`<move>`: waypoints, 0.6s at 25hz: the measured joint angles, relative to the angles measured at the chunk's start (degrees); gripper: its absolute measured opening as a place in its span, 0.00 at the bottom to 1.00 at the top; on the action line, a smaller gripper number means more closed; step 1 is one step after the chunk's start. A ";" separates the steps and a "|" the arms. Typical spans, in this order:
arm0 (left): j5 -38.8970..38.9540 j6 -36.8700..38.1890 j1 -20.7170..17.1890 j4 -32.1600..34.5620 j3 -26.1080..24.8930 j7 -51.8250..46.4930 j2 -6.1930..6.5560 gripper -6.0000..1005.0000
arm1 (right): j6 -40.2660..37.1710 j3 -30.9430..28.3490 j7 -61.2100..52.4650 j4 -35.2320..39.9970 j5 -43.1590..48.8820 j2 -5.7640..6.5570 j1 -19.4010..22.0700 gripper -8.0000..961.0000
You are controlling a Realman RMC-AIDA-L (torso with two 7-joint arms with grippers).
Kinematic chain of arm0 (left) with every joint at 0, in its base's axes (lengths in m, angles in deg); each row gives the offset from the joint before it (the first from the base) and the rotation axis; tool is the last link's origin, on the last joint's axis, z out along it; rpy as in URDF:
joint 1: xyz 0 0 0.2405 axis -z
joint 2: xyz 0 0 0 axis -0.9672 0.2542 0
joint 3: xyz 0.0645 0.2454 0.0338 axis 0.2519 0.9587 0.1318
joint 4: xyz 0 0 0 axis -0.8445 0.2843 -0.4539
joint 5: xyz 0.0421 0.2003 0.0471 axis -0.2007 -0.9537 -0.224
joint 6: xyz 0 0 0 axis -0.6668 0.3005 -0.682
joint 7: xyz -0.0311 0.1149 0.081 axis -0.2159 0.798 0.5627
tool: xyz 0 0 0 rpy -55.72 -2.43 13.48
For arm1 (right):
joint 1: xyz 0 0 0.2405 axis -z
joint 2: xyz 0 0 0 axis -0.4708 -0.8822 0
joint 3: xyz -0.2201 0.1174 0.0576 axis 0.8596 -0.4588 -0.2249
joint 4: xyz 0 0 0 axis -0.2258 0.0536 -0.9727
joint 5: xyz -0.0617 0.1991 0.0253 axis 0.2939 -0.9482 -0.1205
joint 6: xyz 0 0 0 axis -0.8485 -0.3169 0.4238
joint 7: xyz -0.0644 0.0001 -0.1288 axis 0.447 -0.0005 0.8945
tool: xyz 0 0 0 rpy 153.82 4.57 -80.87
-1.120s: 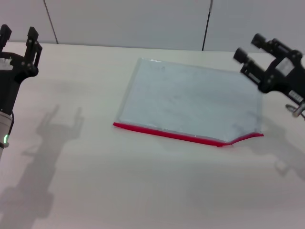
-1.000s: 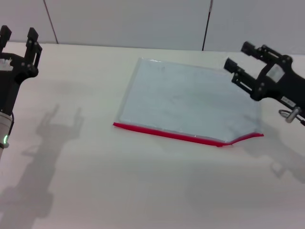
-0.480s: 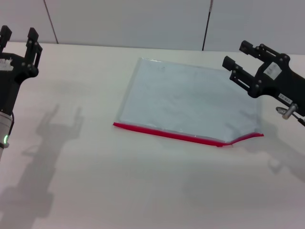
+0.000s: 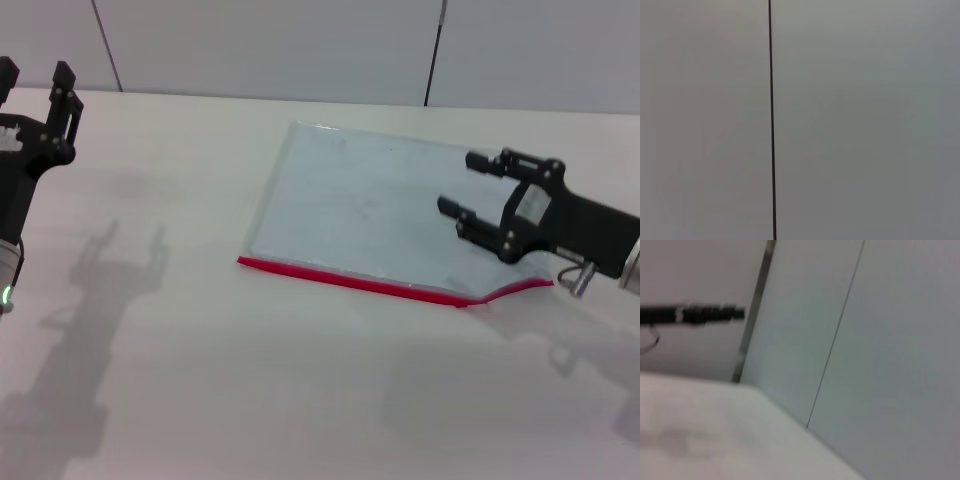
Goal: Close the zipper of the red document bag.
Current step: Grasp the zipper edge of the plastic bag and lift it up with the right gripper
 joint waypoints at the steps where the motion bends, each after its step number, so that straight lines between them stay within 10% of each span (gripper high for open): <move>1: 0.00 -0.02 -0.07 0.02 0.00 0.00 0.02 0.59 | 0.71 -0.08 -0.03 0.23 1.34 0.09 0.08 0.62; 15: 0.00 -0.03 -1.22 0.27 0.00 0.02 0.49 0.59 | 1.92 -0.52 -0.57 3.16 11.19 4.28 5.63 0.61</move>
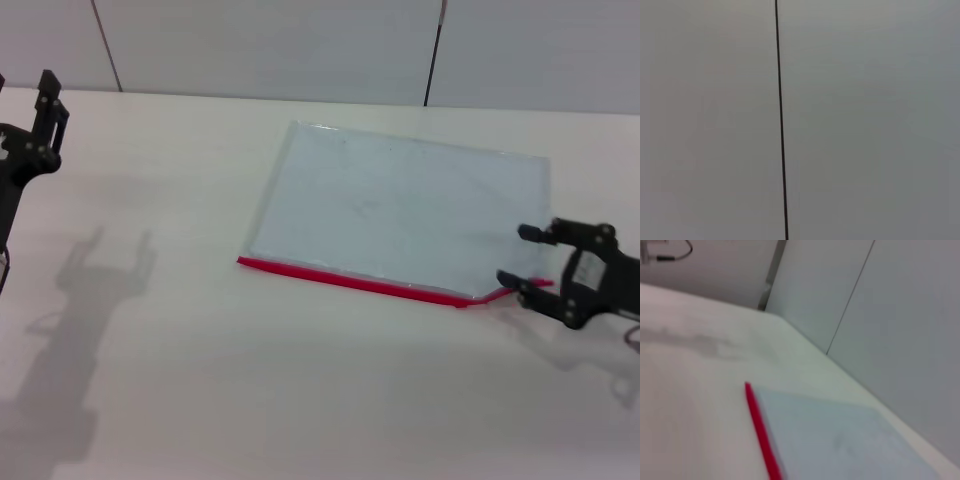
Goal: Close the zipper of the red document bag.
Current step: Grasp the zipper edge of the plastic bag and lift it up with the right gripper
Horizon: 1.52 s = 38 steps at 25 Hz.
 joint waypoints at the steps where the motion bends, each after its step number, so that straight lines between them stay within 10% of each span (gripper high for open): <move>1: 0.00 0.00 -0.07 0.00 0.00 0.01 0.03 0.59 | 0.01 -0.14 0.00 0.02 0.72 0.33 0.40 0.61; 11: 0.09 0.01 -0.11 0.00 0.00 0.04 0.35 0.59 | 0.86 -0.27 0.41 4.10 4.06 1.49 4.03 0.60; 23: 0.08 0.01 -0.09 0.00 -0.01 0.06 0.41 0.59 | 7.63 -9.10 -7.71 29.44 26.14 -7.09 14.25 0.58; 28: 0.34 0.01 -0.09 0.00 -0.31 0.02 0.41 0.59 | -2.97 -17.57 -14.18 36.20 33.78 -7.19 15.13 0.58; 38: 0.45 0.01 0.24 0.00 -0.05 0.00 0.40 0.59 | 3.06 -15.62 -14.33 36.19 39.24 -7.87 13.31 0.56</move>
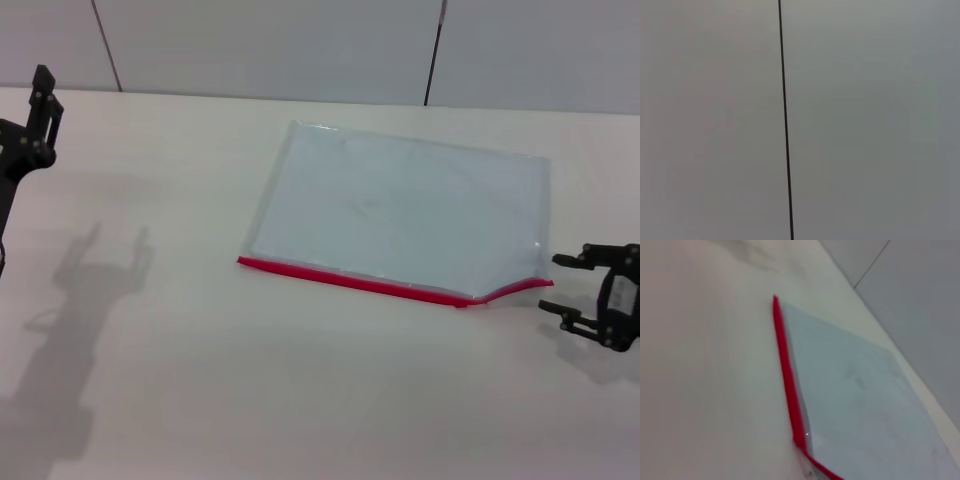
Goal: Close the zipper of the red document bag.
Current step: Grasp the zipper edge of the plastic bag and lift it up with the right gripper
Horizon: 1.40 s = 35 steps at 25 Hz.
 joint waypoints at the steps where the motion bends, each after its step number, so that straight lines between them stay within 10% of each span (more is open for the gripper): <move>1: 0.04 0.00 -0.03 0.00 -0.01 0.00 0.02 0.59 | 0.62 0.62 0.00 0.13 0.00 -0.01 -0.10 0.56; 35: 0.06 0.00 -0.33 0.00 -0.06 -0.01 0.01 0.59 | 27.35 27.02 -3.02 5.23 0.34 -0.15 -0.70 0.52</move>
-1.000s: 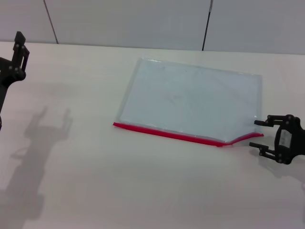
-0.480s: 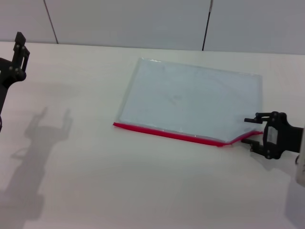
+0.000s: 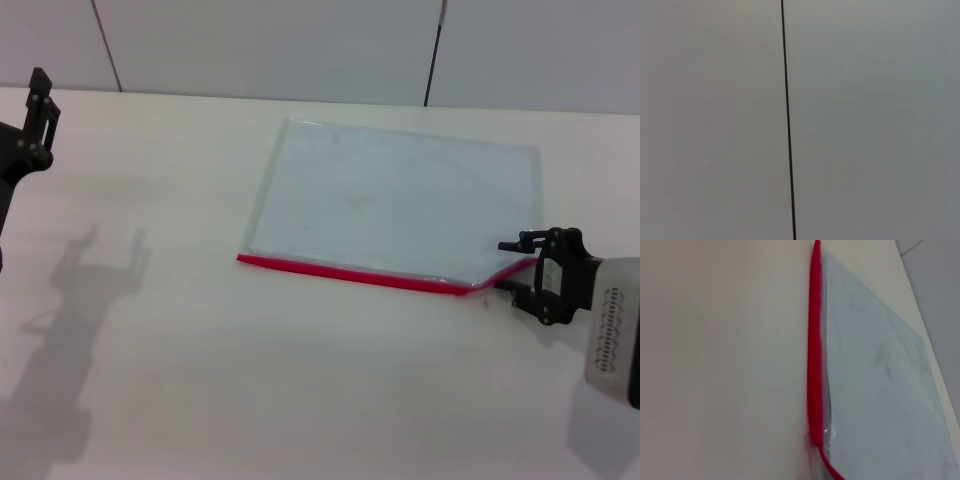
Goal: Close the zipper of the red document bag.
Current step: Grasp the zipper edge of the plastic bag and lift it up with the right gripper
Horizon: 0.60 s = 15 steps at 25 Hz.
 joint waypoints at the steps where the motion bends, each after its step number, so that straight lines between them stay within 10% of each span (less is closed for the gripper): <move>1: 0.00 0.00 -0.01 0.00 0.04 0.00 0.00 0.59 | 1.29 0.95 -0.23 0.19 0.00 0.00 0.14 0.52; 15: -0.12 0.00 -0.02 0.00 0.06 0.00 0.00 0.59 | 14.30 10.62 -5.19 8.72 5.09 -0.09 5.40 0.45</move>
